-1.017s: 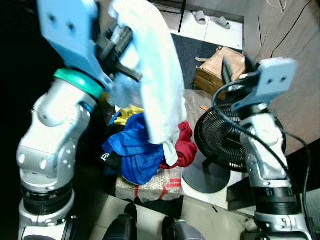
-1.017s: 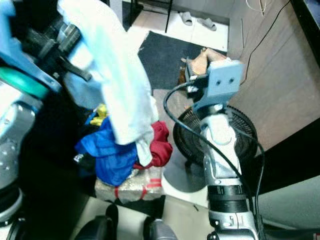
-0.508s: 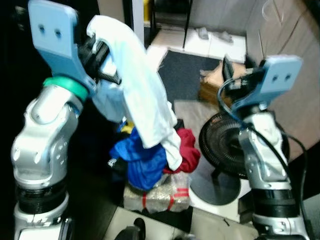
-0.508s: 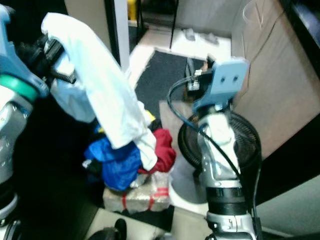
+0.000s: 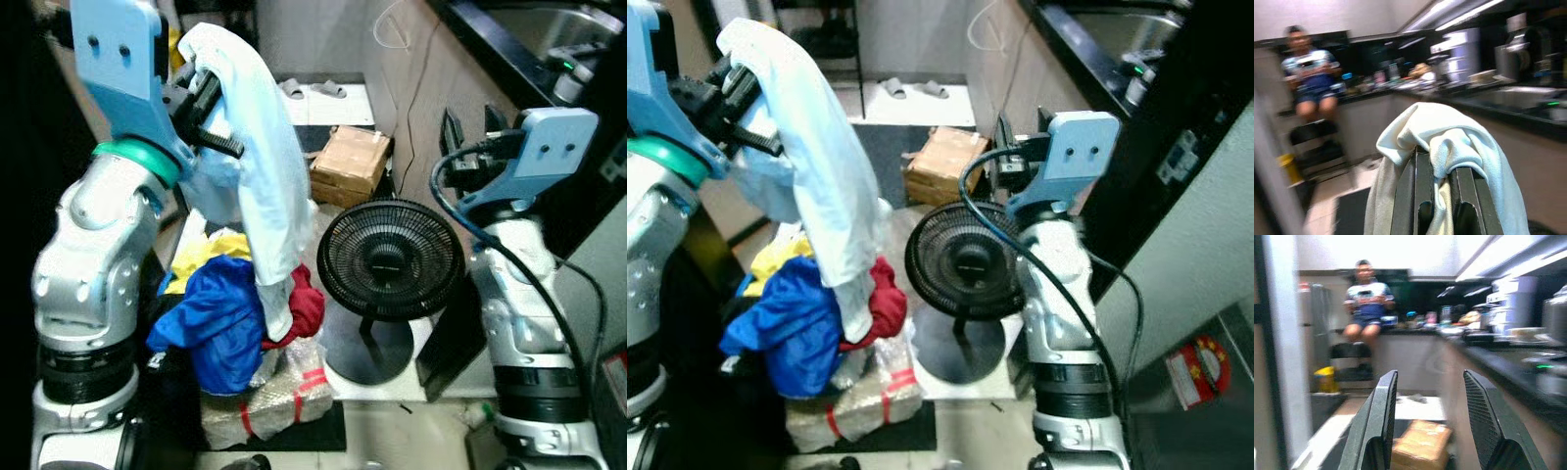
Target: Clothes washing
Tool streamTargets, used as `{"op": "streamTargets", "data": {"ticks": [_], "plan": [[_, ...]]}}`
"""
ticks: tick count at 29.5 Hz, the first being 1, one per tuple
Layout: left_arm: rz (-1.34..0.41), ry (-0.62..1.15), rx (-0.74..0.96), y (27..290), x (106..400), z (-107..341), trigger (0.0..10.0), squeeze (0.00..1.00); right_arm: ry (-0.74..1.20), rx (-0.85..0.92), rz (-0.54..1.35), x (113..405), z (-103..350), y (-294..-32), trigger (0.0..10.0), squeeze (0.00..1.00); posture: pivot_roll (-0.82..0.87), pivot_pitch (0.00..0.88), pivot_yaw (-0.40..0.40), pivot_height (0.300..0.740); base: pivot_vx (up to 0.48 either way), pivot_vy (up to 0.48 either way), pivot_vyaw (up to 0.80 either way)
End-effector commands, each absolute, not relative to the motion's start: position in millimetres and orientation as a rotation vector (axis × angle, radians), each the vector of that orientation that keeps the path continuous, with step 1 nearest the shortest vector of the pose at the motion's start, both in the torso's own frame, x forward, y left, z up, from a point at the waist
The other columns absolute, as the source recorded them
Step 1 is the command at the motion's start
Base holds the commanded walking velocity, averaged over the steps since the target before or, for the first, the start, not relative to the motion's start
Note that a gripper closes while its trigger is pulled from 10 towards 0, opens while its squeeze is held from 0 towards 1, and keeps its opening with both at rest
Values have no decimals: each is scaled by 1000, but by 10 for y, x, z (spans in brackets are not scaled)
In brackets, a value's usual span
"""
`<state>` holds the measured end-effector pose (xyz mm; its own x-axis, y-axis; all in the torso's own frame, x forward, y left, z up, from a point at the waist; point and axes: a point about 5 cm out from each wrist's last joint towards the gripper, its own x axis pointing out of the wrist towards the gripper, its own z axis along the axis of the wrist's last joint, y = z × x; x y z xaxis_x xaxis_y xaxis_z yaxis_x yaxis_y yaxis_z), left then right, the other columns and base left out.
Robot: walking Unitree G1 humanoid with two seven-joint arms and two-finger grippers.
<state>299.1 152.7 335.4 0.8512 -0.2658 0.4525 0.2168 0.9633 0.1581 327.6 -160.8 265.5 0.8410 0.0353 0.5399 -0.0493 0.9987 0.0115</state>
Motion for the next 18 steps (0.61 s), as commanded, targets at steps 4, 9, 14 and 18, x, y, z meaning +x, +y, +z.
{"op": "streamTargets", "data": {"ticks": [4, 9, 14, 18], "plan": [[-254, -510, 119, 1531, 2993, 3397, 10000, 0, -566, 52, 47, 3310, 2666, -1559, 10000, 0, 55, 0, 47, 740, 0, 0, -800], [-251, -506, 120, 1544, 2998, 3392, 10000, 0, -566, 58, 46, 3313, 2667, -1550, 10000, 0, 61, 7, 50, 740, 0, 0, -800], [-247, -496, 118, 1560, 3004, 3374, 10000, 0, -565, 66, 45, 3313, 2668, -1540, 10000, 0, 61, 10, 50, 740, 0, 0, -800], [-245, -489, 117, 1571, 3014, 3356, 10000, 0, -566, 71, 44, 3309, 2670, -1536, 10000, 0, 61, 11, 50, 740, 0, 0, -800]]}}
